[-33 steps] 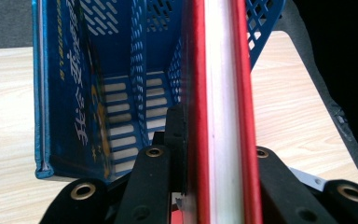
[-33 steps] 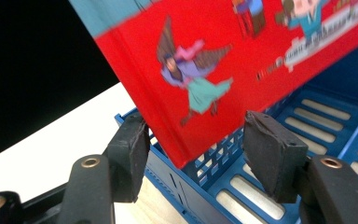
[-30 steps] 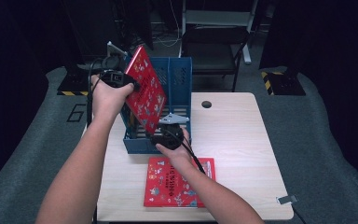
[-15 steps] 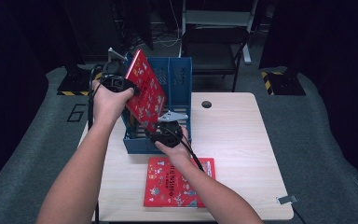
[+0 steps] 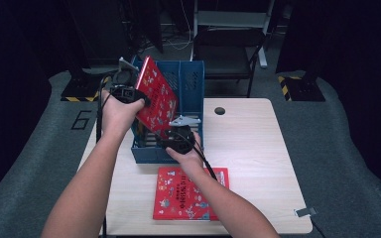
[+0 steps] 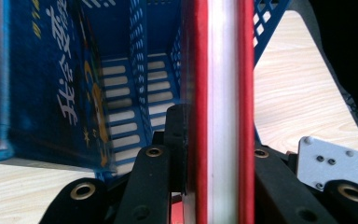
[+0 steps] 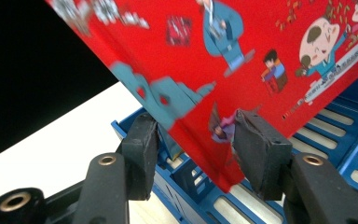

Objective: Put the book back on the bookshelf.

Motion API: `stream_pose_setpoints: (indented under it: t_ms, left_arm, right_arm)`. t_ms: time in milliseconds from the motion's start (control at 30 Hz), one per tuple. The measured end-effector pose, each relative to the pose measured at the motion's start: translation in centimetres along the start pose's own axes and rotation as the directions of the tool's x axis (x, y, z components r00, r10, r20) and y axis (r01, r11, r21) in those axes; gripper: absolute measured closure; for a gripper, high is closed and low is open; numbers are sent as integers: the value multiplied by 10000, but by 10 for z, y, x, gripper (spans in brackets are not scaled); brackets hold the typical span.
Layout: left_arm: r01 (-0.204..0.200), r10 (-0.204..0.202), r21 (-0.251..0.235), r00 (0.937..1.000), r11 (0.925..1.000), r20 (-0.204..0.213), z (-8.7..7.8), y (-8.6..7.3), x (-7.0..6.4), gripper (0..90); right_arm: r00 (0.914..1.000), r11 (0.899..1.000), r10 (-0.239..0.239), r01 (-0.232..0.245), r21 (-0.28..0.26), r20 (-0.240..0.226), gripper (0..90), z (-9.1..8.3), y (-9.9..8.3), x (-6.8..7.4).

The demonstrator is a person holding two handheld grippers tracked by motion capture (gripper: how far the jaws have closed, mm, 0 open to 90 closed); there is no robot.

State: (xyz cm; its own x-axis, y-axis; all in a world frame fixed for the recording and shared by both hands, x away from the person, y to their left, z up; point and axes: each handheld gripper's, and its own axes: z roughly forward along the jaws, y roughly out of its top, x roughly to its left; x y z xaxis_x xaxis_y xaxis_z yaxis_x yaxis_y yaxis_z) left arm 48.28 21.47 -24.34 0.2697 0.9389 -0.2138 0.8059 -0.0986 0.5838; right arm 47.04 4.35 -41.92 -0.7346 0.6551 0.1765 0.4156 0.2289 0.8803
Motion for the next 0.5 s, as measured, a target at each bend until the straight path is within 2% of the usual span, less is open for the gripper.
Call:
stream_pose_setpoints:
  t_ms: [300, 367, 500]
  left_arm:
    - [-69, 69, -107, 9999, 9999, -83, 8, -4, -3, 790]
    - [-103, 104, 77, 9998, 9999, -158, 11, -4, -4, 789]
    - [-207, 210, 149, 9995, 9997, -252, 16, -6, -7, 789]
  right_arm:
    - [9999, 9997, 117, -119, 190, 59, 503, 3, -2, -2]
    - [9998, 9997, 155, -157, 198, 130, 503, 3, -2, -2]
    - [9998, 9996, 82, -87, 255, 188, 503, 4, -3, -2]
